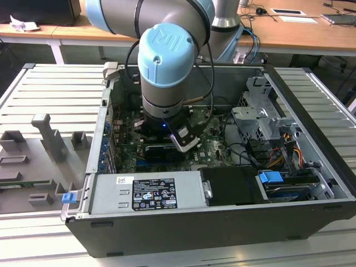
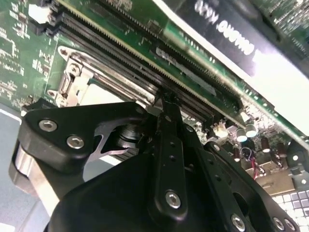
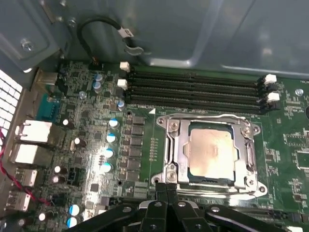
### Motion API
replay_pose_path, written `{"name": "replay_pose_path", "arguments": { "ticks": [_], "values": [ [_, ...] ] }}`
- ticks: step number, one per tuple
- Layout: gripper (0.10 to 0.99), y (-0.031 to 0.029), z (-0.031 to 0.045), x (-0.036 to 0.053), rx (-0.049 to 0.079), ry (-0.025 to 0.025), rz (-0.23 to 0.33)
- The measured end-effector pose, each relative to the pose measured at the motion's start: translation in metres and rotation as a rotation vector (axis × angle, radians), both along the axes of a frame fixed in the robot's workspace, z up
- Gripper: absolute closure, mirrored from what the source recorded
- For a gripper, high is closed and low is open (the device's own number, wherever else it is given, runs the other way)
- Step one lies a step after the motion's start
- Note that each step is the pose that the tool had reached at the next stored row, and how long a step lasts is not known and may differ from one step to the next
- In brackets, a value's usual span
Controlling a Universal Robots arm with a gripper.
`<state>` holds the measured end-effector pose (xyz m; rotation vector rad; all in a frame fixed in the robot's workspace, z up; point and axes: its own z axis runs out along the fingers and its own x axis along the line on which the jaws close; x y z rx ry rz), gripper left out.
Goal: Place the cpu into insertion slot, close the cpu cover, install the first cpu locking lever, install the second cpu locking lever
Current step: 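Install the second cpu locking lever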
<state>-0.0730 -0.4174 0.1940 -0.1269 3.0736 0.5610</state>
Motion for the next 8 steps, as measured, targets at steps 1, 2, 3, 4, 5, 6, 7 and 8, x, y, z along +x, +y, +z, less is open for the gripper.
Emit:
{"name": "replay_pose_path", "arguments": {
  "ticks": [1, 2, 3, 4, 5, 6, 7, 8],
  "values": [
    [0.980, 0.0000, -0.0004, -0.0008, 0.003, 0.0001, 0.000],
    [0.980, 0.0000, -0.0012, -0.0016, 0.005, 0.0001, 0.000],
    [0.980, 0.0000, -0.0018, -0.0022, 0.006, 0.0001, 0.000],
    [0.980, -0.0001, -0.0023, -0.0026, 0.007, 0.0002, 0.000],
    [0.980, -0.0001, -0.0027, -0.0028, 0.009, 0.0003, 0.000],
    [0.980, -0.0001, -0.0035, -0.0033, 0.011, 0.0002, 0.000],
    [0.980, -0.0001, -0.0045, -0.0036, 0.015, 0.0003, 0.000],
    [0.980, 0.0002, -0.0051, -0.0038, 0.019, 0.0001, 0.000]
  ]
}}
